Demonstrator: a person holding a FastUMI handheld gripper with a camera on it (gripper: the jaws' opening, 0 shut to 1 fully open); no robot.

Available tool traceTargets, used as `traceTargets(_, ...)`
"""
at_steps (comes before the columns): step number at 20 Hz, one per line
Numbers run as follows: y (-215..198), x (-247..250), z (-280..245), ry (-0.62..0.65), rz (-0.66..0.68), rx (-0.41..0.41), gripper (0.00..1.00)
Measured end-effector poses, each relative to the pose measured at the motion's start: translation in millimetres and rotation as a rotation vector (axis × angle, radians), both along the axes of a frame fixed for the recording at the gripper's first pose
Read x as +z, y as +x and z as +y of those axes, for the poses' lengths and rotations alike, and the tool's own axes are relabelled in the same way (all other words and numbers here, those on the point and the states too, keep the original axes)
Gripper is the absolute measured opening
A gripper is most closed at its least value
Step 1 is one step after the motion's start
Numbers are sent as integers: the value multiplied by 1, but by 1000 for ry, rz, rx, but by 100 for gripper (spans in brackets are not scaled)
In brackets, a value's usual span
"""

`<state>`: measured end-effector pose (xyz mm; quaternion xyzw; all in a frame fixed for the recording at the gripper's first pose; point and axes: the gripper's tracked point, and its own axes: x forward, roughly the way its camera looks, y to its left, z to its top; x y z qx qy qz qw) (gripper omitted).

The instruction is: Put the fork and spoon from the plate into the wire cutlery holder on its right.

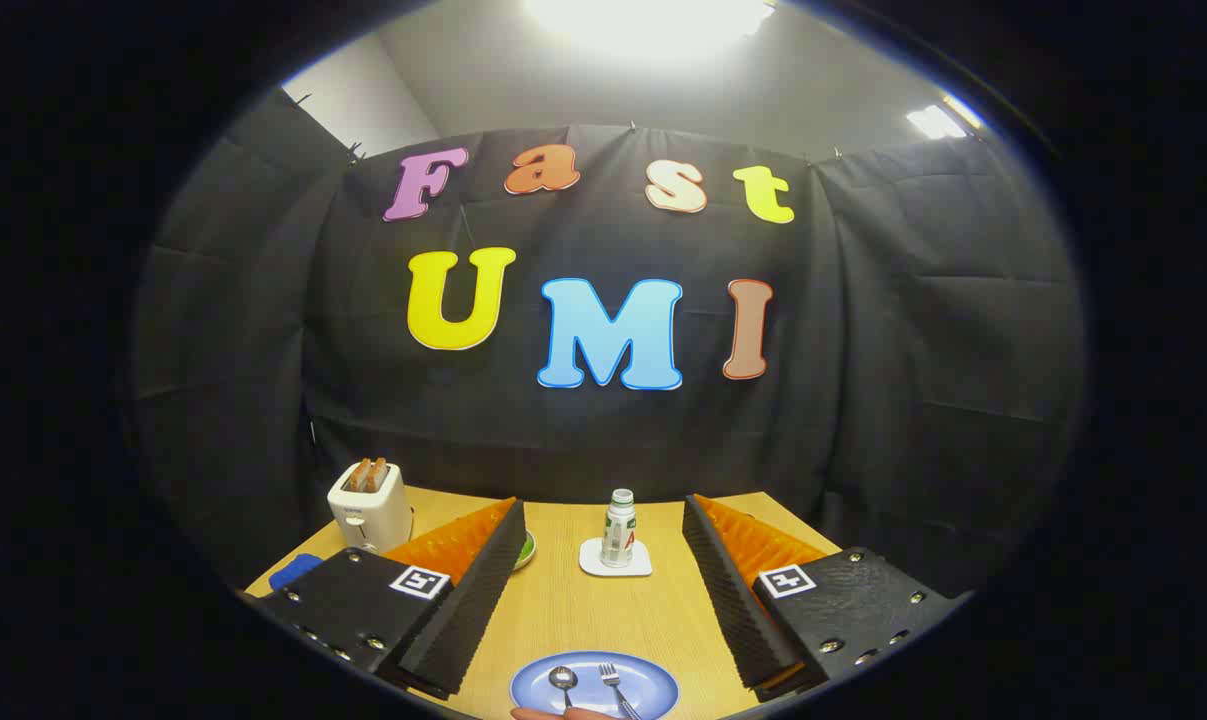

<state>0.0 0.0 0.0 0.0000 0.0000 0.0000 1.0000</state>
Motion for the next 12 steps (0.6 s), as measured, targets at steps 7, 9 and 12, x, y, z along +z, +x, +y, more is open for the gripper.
traceTargets(7, 8, 8, -1, 13, -13, -1, 97)
traceTargets(9, 9, 6, 10, 12, -4, 26, 97)
traceTargets(12, 7, 6, 20, -12, -12, 51, 97)
